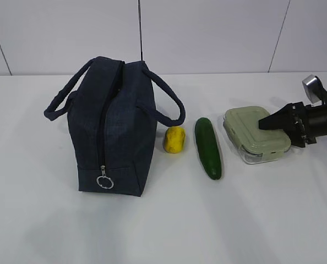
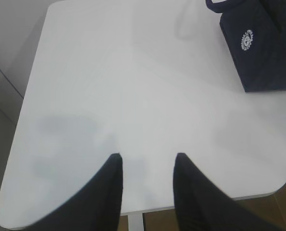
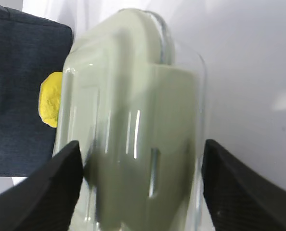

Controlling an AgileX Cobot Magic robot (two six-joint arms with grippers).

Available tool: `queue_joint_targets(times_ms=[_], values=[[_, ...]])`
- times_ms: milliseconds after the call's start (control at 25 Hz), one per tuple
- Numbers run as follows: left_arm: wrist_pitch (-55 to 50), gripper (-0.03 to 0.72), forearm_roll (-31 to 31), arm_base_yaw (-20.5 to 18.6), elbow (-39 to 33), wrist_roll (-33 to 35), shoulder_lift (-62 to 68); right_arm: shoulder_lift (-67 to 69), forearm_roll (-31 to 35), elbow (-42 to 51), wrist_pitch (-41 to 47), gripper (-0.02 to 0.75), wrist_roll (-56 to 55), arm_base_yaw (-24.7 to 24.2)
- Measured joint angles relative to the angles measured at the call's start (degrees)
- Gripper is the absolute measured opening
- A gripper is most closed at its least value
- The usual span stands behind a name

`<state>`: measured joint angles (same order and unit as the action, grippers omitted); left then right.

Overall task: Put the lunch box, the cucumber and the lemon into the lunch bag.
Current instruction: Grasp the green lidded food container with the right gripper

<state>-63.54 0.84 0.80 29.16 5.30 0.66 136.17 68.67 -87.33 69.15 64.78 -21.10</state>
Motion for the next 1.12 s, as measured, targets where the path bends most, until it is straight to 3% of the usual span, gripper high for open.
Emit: queue_joint_targets(times_ms=[400, 760, 1120], values=[[0.0, 0.239, 0.0, 0.0, 0.0, 0.0, 0.0, -0.1, -0.54, -0.29, 1.37, 0.396, -0.3, 0.0], [0.0, 0.239, 1.17, 0.0, 1.24, 0.0, 2.73, -0.1, -0.54, -0.29, 1.51, 0.391, -0.85, 0.0], [1.55, 0.239, 10.99, 0.0, 9.16, 1.51, 28.11, -0.1, -0.54, -0.29, 1.51, 0.39, -1.06, 0.0]])
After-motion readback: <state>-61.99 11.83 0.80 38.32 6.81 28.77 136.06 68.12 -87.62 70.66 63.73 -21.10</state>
